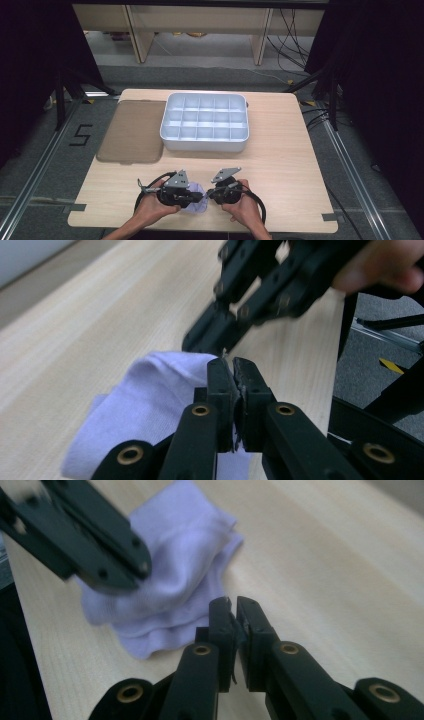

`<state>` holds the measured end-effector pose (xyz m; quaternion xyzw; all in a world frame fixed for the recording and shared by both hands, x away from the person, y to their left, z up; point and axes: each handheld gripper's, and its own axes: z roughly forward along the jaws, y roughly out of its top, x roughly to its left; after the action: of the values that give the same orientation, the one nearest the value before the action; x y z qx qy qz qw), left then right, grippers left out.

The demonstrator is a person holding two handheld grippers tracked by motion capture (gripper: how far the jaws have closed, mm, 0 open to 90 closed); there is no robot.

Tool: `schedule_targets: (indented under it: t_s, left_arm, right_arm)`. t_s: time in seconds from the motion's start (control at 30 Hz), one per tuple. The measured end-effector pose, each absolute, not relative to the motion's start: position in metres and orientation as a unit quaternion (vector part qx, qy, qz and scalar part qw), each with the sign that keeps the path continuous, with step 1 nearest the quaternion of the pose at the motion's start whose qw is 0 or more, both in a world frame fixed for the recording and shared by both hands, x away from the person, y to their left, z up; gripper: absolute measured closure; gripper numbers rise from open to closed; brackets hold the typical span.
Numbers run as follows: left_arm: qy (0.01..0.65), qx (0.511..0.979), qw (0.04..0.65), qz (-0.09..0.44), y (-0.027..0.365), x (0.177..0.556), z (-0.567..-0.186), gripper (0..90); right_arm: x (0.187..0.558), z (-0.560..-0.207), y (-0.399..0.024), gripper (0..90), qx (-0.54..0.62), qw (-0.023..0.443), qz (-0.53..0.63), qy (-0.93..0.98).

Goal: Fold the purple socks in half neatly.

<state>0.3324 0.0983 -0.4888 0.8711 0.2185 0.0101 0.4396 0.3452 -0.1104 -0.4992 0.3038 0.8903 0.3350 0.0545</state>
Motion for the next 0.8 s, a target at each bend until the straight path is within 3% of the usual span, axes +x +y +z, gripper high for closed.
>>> schedule_targets:
  t_s: [0.13, 0.2, 0.27, 0.37, 0.53, 0.67, 0.8]
  left_arm:
    - [0.216, 0.874, 0.435, 0.011, 0.099, 0.335, -0.490, 83.5]
    - [0.220, 0.870, 0.442, 0.005, 0.099, 0.334, -0.489, 76.6]
    - [0.232, 0.862, 0.450, -0.001, 0.100, 0.333, -0.488, 64.0]
    - [0.241, 0.848, 0.472, -0.002, 0.108, 0.332, -0.476, 62.3]
    - [0.246, 0.835, 0.493, -0.005, 0.129, 0.334, -0.465, 63.7]
    - [0.253, 0.846, 0.469, 0.008, 0.150, 0.334, -0.474, 79.7]
    - [0.251, 0.854, 0.455, -0.006, 0.150, 0.330, -0.488, 83.5]
  right_arm:
    - [0.346, -0.492, -0.116, 85.7, 0.321, 0.057, 0.345, 0.880]
    - [0.346, -0.489, -0.120, 85.3, 0.322, 0.063, 0.349, 0.878]
    - [0.346, -0.489, -0.121, 85.1, 0.328, 0.064, 0.355, 0.873]
    - [0.347, -0.483, -0.126, 84.5, 0.327, 0.067, 0.362, 0.870]
    - [0.348, -0.479, -0.128, 84.3, 0.323, 0.075, 0.380, 0.864]
    - [0.345, -0.470, -0.129, 84.3, 0.321, 0.077, 0.383, 0.863]
    - [0.345, -0.467, -0.124, 84.5, 0.311, 0.078, 0.388, 0.864]
